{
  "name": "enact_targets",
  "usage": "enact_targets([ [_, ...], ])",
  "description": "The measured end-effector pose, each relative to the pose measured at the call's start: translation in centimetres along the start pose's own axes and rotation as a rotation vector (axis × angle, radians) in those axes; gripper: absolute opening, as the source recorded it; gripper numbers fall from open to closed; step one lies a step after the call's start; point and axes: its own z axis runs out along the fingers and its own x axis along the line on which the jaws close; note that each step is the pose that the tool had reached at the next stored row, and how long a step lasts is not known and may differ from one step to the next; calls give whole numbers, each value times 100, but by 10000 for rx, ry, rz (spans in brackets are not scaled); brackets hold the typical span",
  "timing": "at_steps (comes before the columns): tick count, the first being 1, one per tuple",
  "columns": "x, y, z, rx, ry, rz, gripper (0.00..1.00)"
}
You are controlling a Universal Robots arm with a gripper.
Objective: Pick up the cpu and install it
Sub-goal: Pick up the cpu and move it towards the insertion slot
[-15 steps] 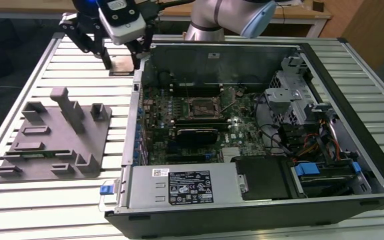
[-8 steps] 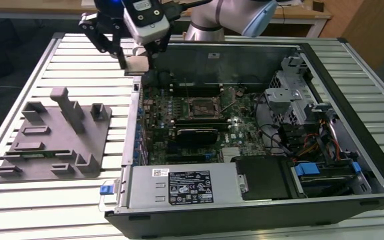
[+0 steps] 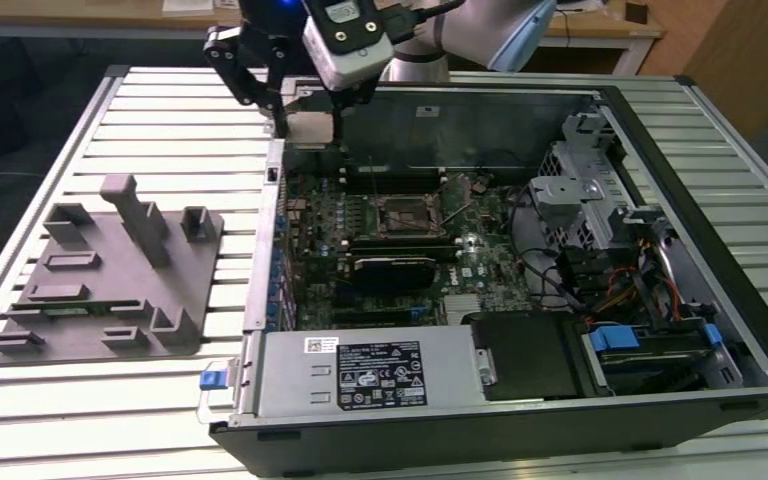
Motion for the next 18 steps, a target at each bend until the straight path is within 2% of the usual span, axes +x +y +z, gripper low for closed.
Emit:
enact_targets([
  [12, -543, 2, 4, 1, 82, 12, 54],
  [18, -764, 3, 6, 2, 102, 14, 54],
])
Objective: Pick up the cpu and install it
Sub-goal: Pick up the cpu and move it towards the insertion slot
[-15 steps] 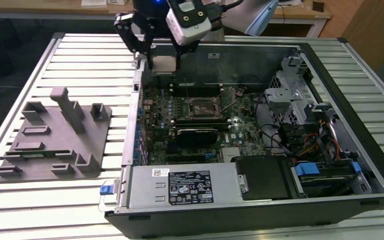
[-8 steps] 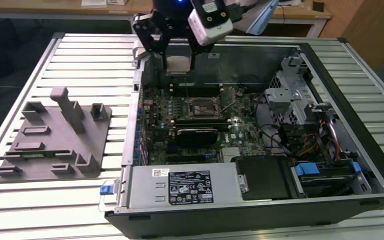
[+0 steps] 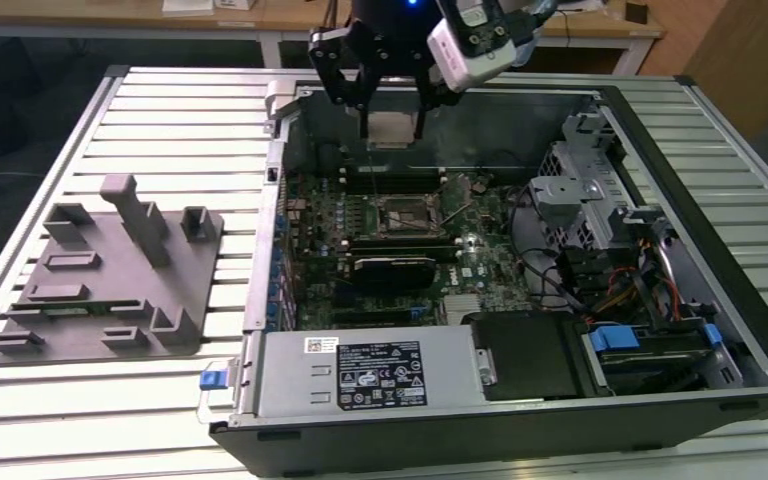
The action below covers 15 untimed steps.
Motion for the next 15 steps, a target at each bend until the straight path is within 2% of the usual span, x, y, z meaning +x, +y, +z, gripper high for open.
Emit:
enact_targets([
  [5, -119, 0, -1, 1, 3, 0, 54],
  [9, -125, 1, 0, -1, 2, 1, 54],
  [12, -128, -4, 32, 7, 2, 1, 54],
  [15, -136, -9, 69, 71, 2, 2, 54],
])
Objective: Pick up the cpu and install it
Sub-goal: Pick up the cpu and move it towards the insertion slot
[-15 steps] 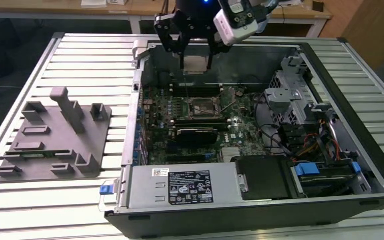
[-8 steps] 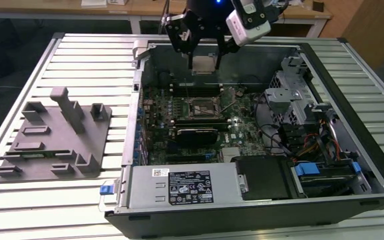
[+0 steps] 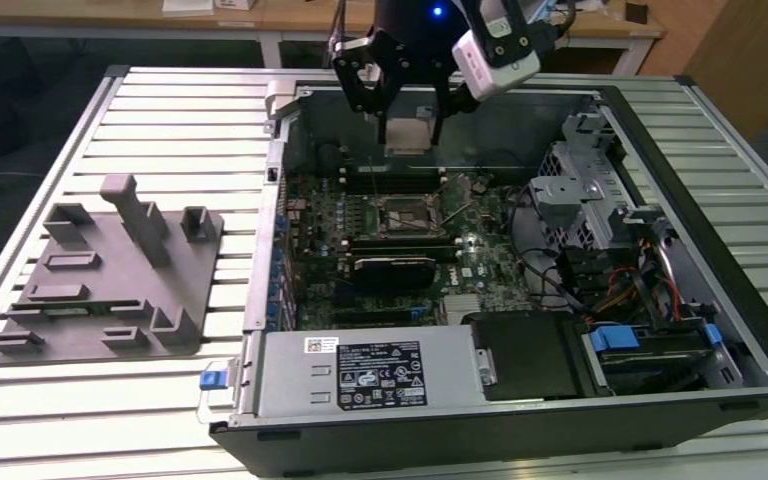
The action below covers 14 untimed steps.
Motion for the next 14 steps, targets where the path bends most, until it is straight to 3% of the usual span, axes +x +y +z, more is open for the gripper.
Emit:
enact_targets([
  [7, -20, -7, 80, 240, -1, -1, 54],
  [14, -51, 13, 192, 374, 17, 3, 54],
])
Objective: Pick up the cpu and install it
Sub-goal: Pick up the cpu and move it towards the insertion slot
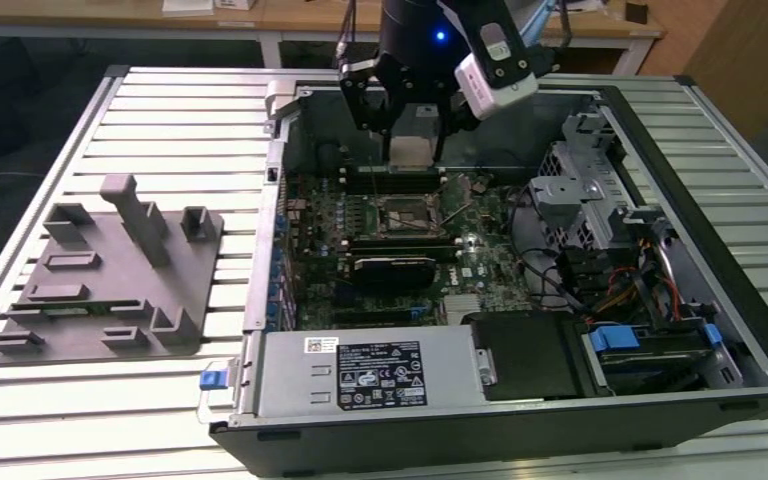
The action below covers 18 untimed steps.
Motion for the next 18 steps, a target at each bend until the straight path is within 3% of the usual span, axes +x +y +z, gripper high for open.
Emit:
enact_targets([
  [18, -59, 142, 262, 557, 54, 8, 54],
])
